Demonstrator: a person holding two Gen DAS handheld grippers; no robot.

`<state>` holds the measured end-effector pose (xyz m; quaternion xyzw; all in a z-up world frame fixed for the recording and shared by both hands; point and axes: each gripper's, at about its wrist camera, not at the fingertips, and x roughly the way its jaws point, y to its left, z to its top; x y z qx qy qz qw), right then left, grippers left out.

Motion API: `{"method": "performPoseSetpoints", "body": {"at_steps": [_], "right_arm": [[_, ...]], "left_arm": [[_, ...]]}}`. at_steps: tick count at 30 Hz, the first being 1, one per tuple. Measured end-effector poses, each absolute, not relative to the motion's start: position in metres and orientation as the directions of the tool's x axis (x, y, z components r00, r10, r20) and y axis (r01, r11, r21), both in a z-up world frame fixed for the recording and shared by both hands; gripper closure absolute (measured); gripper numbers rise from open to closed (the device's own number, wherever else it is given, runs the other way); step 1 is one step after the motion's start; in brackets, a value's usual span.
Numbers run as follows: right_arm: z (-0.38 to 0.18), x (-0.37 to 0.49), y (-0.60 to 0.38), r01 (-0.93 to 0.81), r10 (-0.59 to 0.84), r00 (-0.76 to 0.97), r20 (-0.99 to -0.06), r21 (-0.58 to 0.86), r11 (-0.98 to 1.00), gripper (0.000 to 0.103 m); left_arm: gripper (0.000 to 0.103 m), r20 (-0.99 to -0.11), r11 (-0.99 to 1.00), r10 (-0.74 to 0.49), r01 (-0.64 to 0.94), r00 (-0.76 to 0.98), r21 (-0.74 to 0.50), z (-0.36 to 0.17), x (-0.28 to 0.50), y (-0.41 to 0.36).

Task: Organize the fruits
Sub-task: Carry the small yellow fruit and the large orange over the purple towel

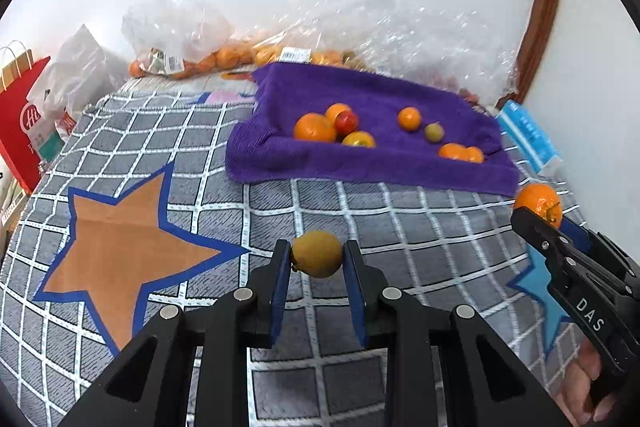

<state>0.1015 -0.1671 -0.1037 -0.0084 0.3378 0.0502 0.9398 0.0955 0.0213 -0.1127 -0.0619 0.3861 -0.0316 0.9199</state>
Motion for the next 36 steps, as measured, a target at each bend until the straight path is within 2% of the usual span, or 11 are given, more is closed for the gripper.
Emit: {"method": "performPoseSetpoints", "body": {"at_steps": [16, 36], "right_arm": [[-0.065, 0.082, -0.186, -0.069, 0.095, 0.794, -0.601, 0.067, 0.995, 0.060], [-0.045, 0.116, -0.193, -0.093, 0.133, 0.801, -0.584, 0.098, 0.991, 0.060]], "left_arm": [[0.078, -0.666, 0.988, -0.099, -0.006, 0.740, -0.154, -0.065, 0.076, 0.023], [0.078, -0.674, 0.984, -0.107, -0.018, 0.731, -0.176, -0.053, 0.114, 0.025]]}}
